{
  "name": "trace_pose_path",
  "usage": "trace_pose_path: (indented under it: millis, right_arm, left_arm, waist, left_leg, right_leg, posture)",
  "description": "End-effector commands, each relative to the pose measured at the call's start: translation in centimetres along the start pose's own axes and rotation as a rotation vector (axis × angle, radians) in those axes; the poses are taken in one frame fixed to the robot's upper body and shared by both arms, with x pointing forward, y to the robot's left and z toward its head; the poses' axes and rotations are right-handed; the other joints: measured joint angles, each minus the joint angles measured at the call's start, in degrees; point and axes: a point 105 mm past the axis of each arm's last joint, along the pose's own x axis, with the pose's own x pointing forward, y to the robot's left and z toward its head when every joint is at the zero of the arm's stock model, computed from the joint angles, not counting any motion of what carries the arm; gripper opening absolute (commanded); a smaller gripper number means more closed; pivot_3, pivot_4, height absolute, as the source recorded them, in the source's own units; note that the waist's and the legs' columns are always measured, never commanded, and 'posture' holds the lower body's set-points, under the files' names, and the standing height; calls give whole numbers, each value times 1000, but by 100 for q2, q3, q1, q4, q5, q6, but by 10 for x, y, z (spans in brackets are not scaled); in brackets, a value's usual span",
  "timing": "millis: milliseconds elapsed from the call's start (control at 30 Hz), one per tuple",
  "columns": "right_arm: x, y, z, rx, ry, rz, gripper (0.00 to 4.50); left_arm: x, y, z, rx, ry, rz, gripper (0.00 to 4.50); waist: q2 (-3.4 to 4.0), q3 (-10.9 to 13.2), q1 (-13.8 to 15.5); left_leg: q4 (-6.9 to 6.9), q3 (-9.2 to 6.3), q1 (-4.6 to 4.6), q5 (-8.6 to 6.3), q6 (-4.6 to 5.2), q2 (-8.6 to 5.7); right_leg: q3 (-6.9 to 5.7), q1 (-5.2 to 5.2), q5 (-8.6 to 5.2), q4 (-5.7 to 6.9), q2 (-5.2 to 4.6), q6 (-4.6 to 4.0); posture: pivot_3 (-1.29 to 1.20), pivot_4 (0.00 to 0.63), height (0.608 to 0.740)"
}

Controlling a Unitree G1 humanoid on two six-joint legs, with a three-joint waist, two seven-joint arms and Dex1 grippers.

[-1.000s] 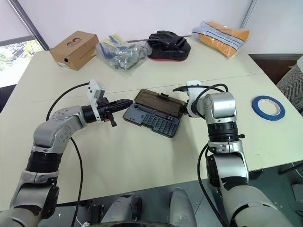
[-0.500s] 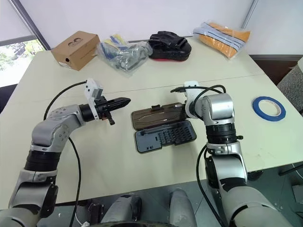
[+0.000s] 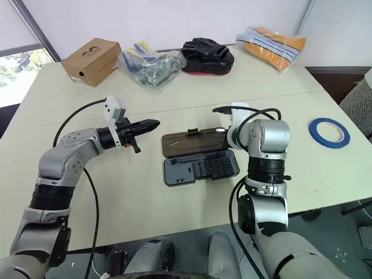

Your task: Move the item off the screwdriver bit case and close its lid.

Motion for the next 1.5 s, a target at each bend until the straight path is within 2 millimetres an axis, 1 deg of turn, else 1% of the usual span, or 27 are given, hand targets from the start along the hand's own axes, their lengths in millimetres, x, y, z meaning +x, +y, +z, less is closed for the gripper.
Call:
trace_pose_path:
  millis: [33, 300, 400, 600, 800, 1167, 1467, 1500]
  right_arm:
    - [-6, 3, 4, 44, -41, -3, 36]
    - [-8, 6, -2, 48, -51, 8, 36]
    - [-10, 7, -3, 12, -57, 29, 36]
    - [-18, 12, -6, -127, -47, 97, 36]
    - [-24, 15, -7, -200, -28, 128, 36]
    - [-27, 13, -10, -205, 18, 133, 36]
    - [-27, 5, -13, -203, 41, 93, 36]
    - [-27, 4, -13, -204, 41, 90, 602]
  left_arm:
    - [-2, 0, 14, 44, -35, 1, 0]
    - [-1, 0, 14, 45, -31, -8, 0]
    - [-1, 0, 15, 46, -30, -11, 0]
    - [-1, 0, 15, 49, -30, -12, 0]
    - [-1, 0, 15, 51, -30, -12, 0]
    - [-1, 0, 14, 50, -28, -12, 0]
    - [-1, -2, 13, 46, -26, -16, 0]
    - [-1, -2, 12, 46, -26, -17, 0]
  waist:
    - [0, 0, -1]
    - [0, 0, -6]
    - [0, 0, -5]
    - [1, 1, -4]
    - [1, 1, 0]
    - [1, 1, 4]
    - [0, 1, 6]
    - [0, 1, 7]
  left_leg:
    - [0, 0, 0, 0, 0, 0]
    - [-2, 2, 0, 0, 0, 0]
    - [-2, 2, 0, 0, 0, 0]
    - [-2, 4, -1, 0, 0, 0]
    - [-3, 5, -2, 0, 0, 1]
    - [-3, 7, -4, 0, 1, 1]
    - [-3, 9, -5, 0, 1, 2]
    - [-3, 10, -5, 0, 1, 1]
  right_leg:
    - [0, -1, 0, 0, 0, 0]
    - [2, -7, 0, 11, 0, 0]
    - [2, -9, 0, 16, 0, 0]
    - [3, -9, 0, 15, 0, 0]
    - [2, -9, 0, 11, 0, 0]
    - [2, -8, 0, 4, 0, 0]
    - [2, -7, 0, 2, 0, 0]
    - [2, -7, 0, 1, 0, 0]
  posture:
    - [0, 150, 740]
    - [0, 150, 740]
    - [0, 150, 740]
    - [0, 150, 740]
    - [0, 150, 740]
    - [0, 150, 740]
    - [0, 150, 740]
    - [0, 150, 740]
